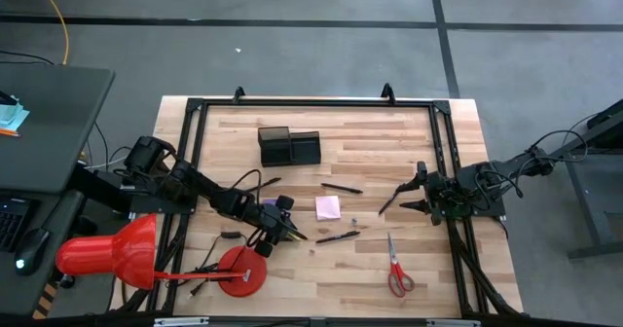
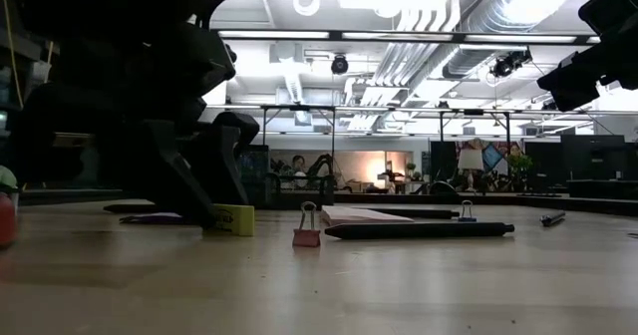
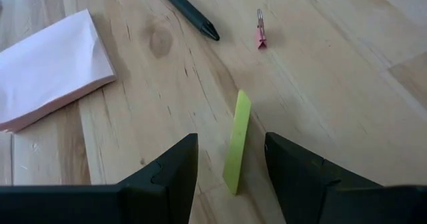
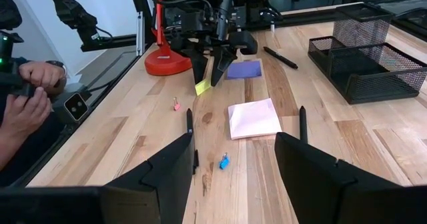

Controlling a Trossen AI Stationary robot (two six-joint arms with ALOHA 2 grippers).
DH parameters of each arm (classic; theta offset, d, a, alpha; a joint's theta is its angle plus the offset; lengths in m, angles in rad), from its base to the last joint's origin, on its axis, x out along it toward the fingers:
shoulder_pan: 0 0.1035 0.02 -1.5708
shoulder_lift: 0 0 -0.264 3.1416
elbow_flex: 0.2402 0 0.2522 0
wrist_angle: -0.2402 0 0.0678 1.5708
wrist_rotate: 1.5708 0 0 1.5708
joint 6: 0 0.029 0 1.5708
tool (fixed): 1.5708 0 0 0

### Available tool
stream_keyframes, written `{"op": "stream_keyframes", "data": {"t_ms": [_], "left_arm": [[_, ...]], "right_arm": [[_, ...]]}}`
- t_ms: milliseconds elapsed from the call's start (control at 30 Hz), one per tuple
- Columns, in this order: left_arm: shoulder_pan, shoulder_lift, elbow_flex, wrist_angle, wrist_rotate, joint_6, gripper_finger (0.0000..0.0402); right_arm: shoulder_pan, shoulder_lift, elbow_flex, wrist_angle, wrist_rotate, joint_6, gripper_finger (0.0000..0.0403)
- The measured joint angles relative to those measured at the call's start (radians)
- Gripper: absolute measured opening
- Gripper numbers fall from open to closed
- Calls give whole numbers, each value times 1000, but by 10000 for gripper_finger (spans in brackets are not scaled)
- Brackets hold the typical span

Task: Pick and place office supplies into organizer
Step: Put the green eraser into the desk organizer

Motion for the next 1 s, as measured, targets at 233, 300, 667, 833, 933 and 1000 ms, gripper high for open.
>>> {"op": "stream_keyframes", "data": {"t_ms": [233, 300, 667, 833, 933, 1000], "left_arm": [[0, 0, 0, 0, 0, 0, 160], [0, 0, 0, 0, 0, 0, 155], [0, 5, 0, 5, 0, 0, 64], [0, 5, 0, 19, 0, -1, 21], [0, 5, 0, 22, 0, -6, 6], [0, 5, 0, 24, 0, -6, 11]], "right_arm": [[0, 0, 0, 0, 0, 0, 206], [0, 0, 0, 0, 0, 0, 206], [0, 0, 0, 0, 0, 0, 206], [0, 0, 0, 0, 0, 0, 206], [0, 0, 0, 0, 0, 0, 206], [0, 0, 0, 0, 0, 0, 206]]}}
